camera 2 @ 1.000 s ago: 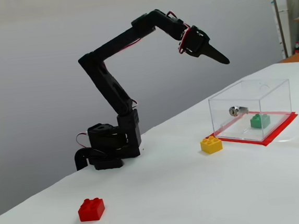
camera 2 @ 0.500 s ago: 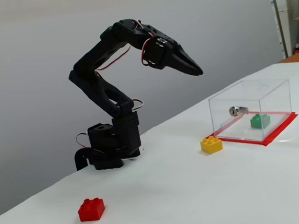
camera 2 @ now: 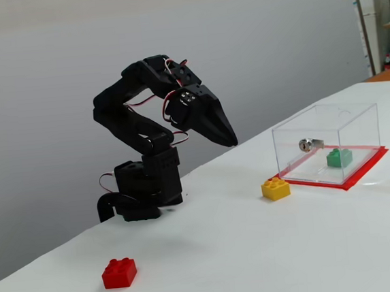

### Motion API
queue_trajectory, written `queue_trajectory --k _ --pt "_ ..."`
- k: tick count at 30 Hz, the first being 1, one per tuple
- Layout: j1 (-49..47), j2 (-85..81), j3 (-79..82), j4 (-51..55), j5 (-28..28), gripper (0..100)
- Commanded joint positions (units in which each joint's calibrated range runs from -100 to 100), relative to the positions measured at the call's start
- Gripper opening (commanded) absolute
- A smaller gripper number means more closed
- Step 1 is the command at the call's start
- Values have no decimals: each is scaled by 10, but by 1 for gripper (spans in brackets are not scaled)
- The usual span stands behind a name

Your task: Pick the green lego brick and place it into the transparent box

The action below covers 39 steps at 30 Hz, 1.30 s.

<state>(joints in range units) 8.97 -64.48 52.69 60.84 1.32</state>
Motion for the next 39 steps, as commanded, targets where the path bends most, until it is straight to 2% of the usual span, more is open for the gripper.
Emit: queue_trajectory --k 1,18,24,32,39 --pt "3 -61 49 -7 2 2" --pt "2 -273 235 -7 -2 2" --pt "-2 -352 311 -66 2 2" --pt "-4 -353 381 -134 2 2" --pt "-4 -353 426 -132 0 2"
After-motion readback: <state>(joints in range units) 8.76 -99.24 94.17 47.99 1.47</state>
